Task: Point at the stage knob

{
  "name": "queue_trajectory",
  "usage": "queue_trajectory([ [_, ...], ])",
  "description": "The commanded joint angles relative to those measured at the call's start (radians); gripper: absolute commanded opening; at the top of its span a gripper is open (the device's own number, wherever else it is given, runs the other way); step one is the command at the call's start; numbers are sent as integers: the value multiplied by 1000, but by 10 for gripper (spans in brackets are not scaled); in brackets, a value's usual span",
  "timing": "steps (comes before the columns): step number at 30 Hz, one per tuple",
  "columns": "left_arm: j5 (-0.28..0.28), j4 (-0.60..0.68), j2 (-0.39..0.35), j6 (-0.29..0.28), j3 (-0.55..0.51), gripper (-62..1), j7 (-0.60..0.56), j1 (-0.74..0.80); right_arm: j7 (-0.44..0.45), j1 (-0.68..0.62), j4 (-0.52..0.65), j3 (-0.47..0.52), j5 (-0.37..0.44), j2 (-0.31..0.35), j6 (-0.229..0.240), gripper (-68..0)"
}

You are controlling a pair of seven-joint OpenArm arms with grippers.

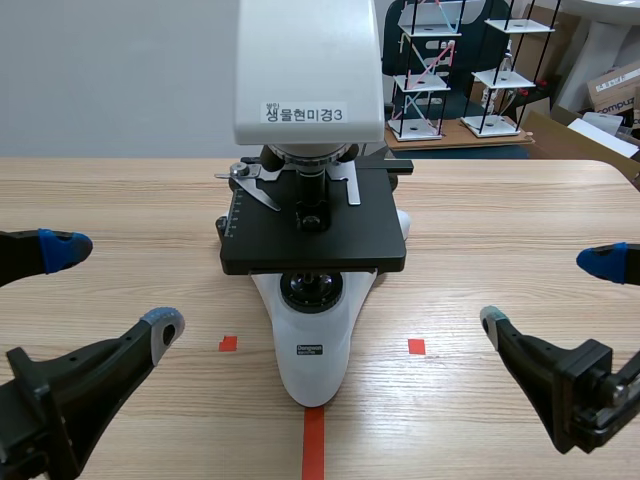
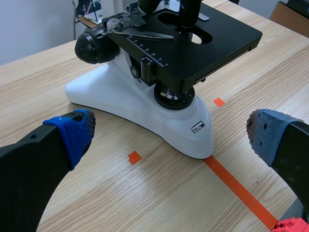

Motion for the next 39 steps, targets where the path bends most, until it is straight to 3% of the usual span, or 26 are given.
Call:
queue_trajectory([
  [1, -7, 14, -3, 2, -5, 14, -14, 5, 14, 0, 13, 2, 4, 8, 0, 4],
  [26, -7, 14, -3, 2, -5, 14, -12, 5, -6, 0, 13, 2, 3, 8, 0, -8],
  [27, -7, 14, -3, 2, -5, 14, -10, 5, -16, 0, 12, 2, 3, 8, 0, -78],
  [30, -7, 14, -3, 2, -5, 14, -10, 5, -29, 1, 5, 2, -3, 8, 2, -371],
  [34, -7, 14, -3, 2, -5, 14, -10, 5, -26, 15, -34, -16, -4, 7, 4, -645],
  [39, -7, 14, -3, 2, -5, 14, -10, 5, 50, 97, -182, -63, -27, -23, 0, -676],
])
